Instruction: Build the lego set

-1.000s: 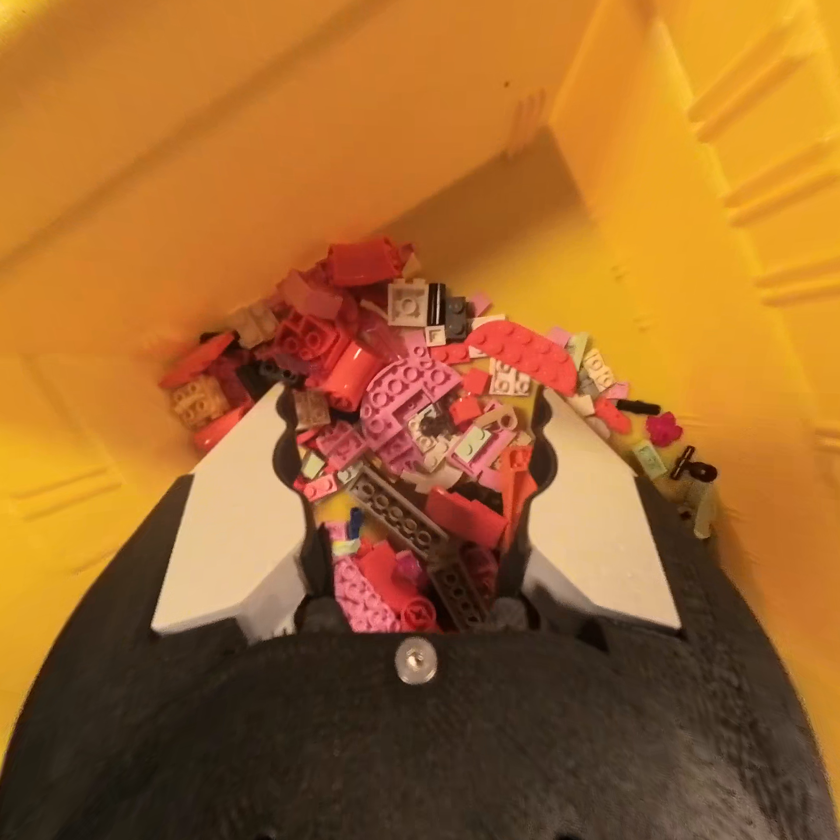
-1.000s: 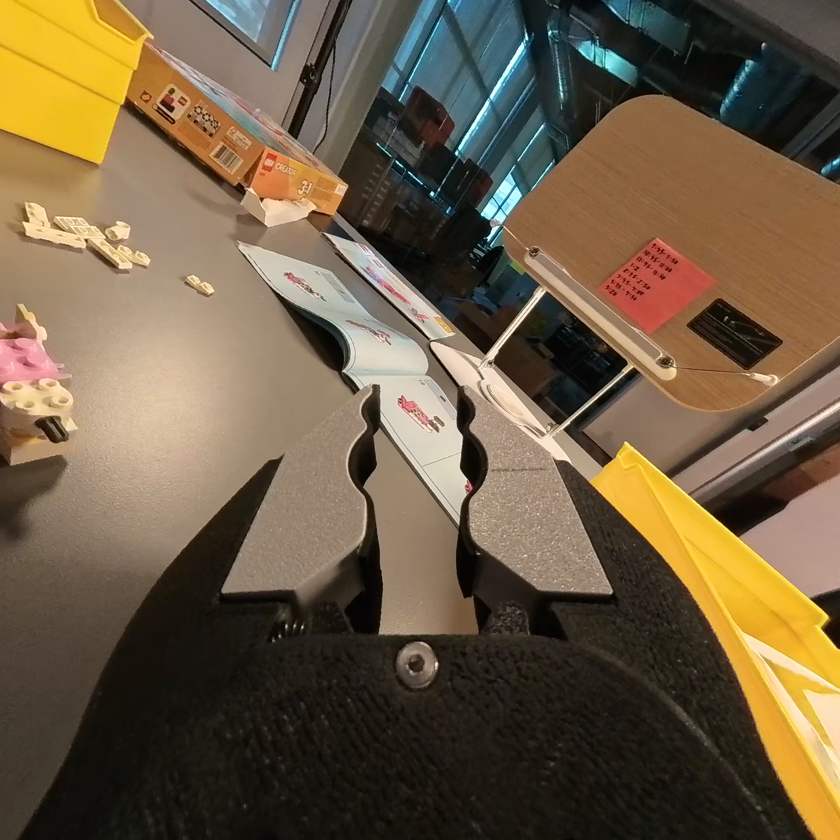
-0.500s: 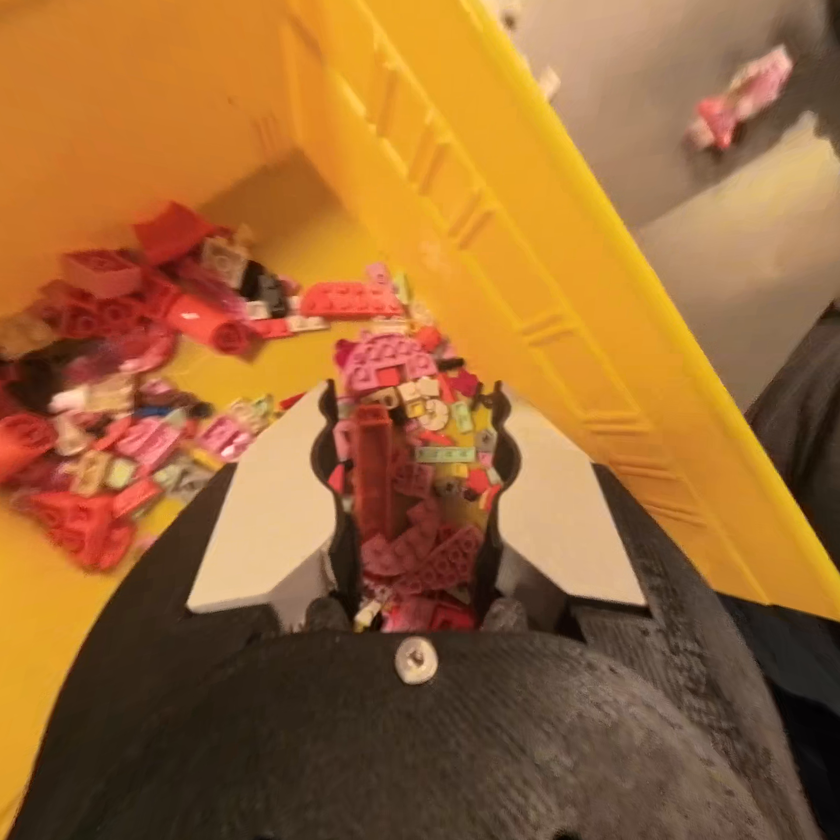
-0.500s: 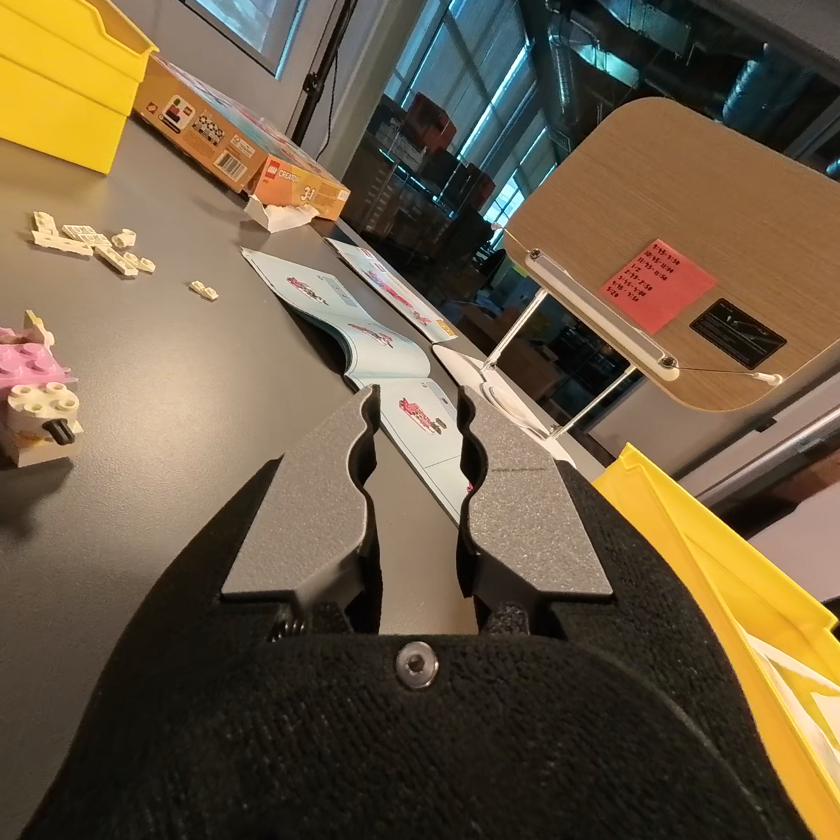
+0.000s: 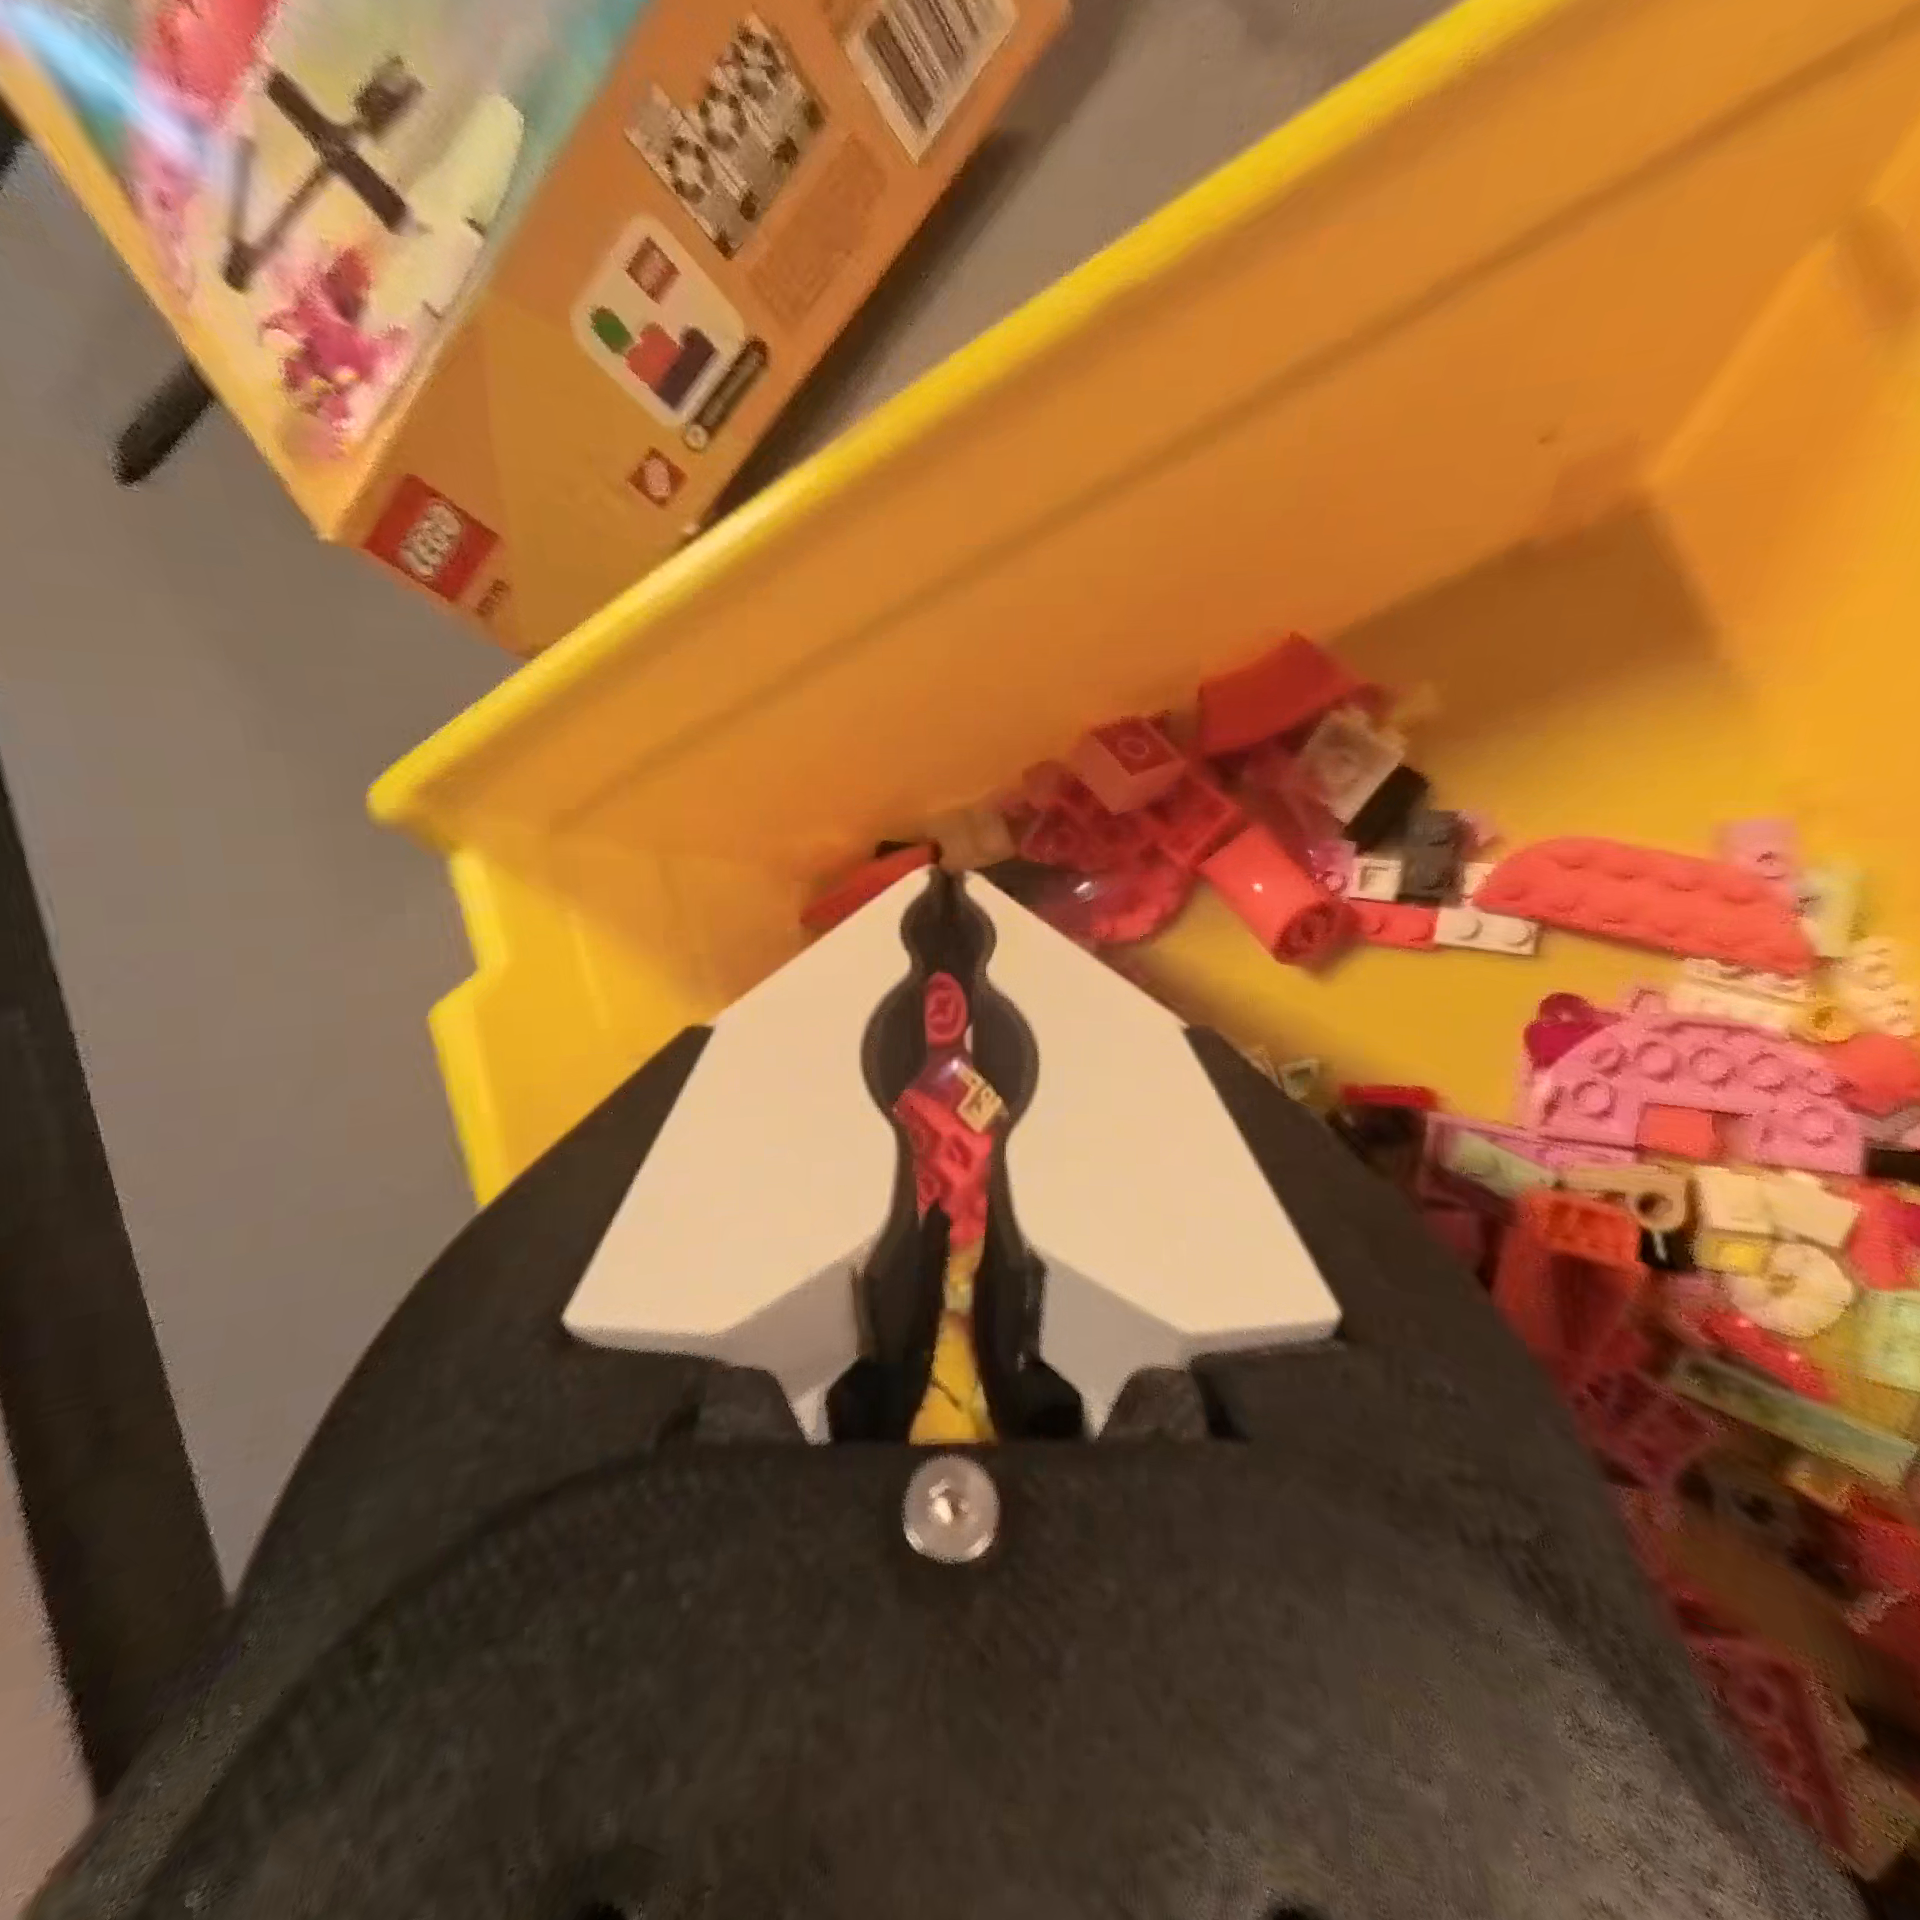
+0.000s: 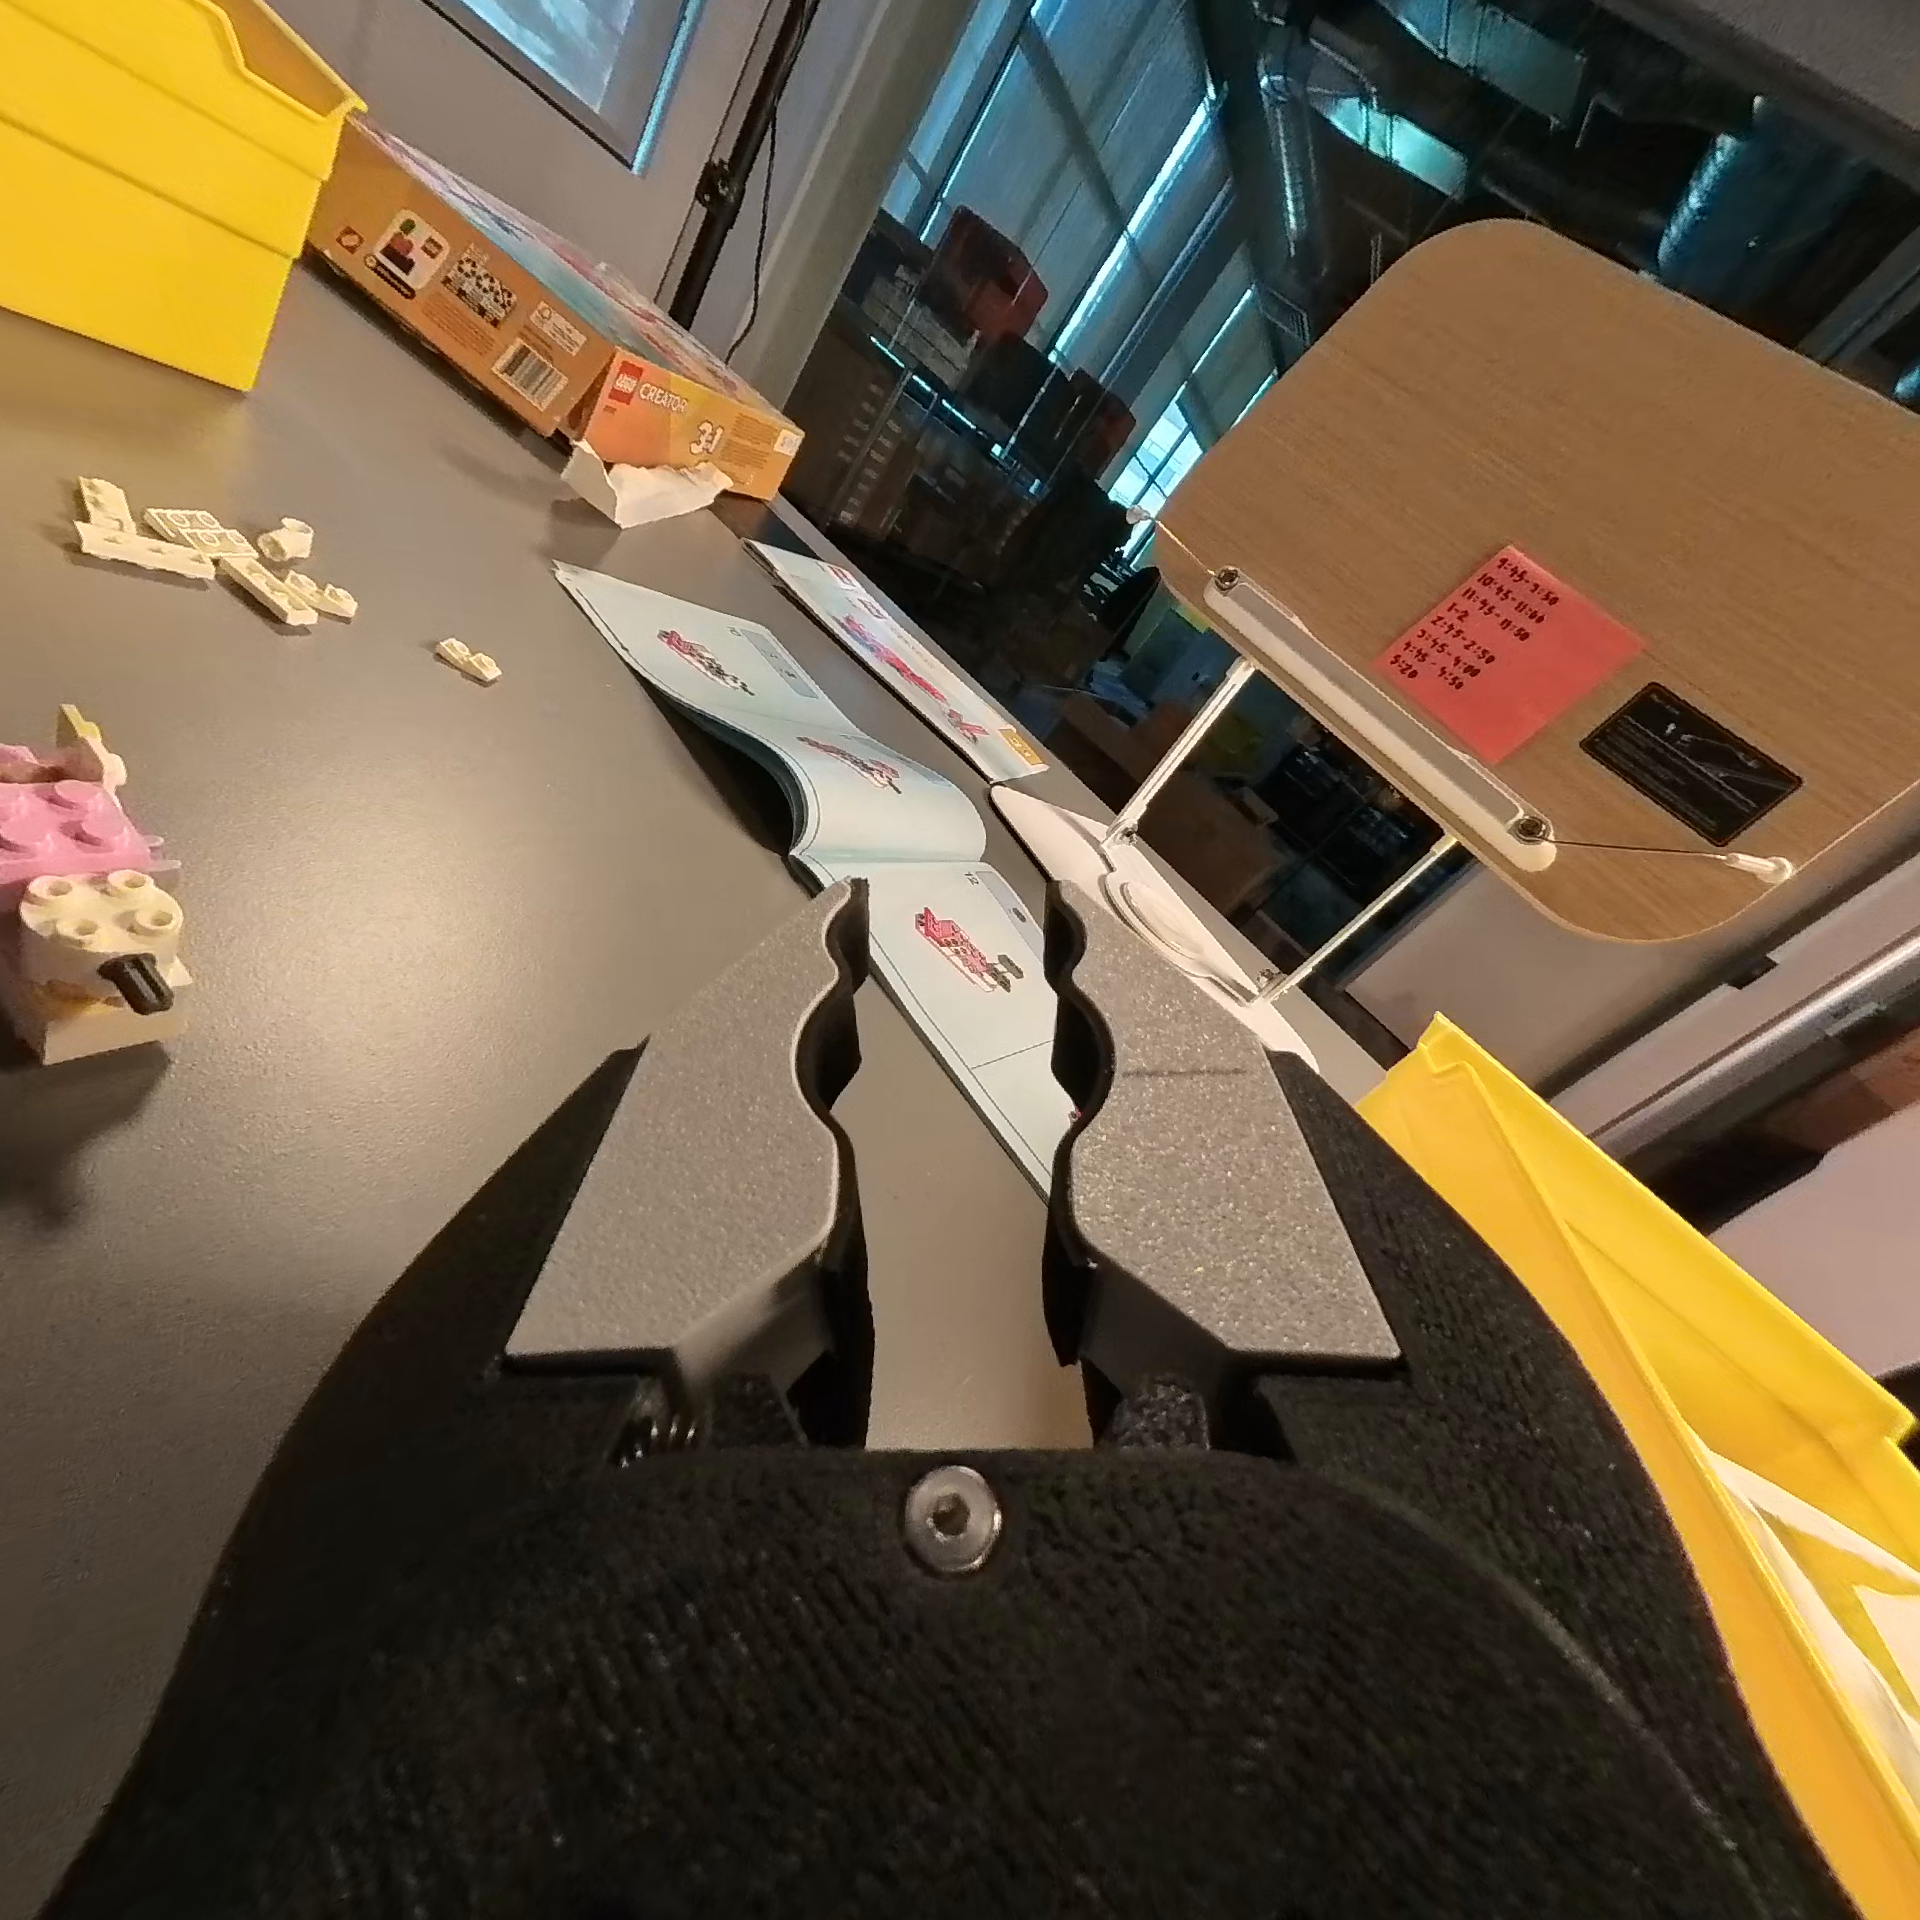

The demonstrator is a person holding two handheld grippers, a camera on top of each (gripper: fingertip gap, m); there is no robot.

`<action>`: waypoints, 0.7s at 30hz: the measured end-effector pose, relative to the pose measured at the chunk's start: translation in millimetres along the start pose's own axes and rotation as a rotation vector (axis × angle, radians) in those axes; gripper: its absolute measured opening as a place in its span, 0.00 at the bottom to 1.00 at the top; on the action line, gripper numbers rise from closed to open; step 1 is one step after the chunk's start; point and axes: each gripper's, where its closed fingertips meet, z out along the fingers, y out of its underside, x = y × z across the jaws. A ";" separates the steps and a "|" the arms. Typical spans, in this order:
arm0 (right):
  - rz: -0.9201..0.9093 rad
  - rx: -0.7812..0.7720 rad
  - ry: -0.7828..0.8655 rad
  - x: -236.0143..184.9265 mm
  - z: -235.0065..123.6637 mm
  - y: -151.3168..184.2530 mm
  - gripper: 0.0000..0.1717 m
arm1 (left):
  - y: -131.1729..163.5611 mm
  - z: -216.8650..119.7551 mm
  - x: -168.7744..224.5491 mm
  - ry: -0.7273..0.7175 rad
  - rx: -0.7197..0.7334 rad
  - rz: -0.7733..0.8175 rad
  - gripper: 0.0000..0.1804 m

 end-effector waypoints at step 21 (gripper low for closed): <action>0.014 0.010 0.009 2.5 -1.3 -1.3 0.19 | 6.1 -10.6 10.1 0.223 -0.067 -0.199 0.02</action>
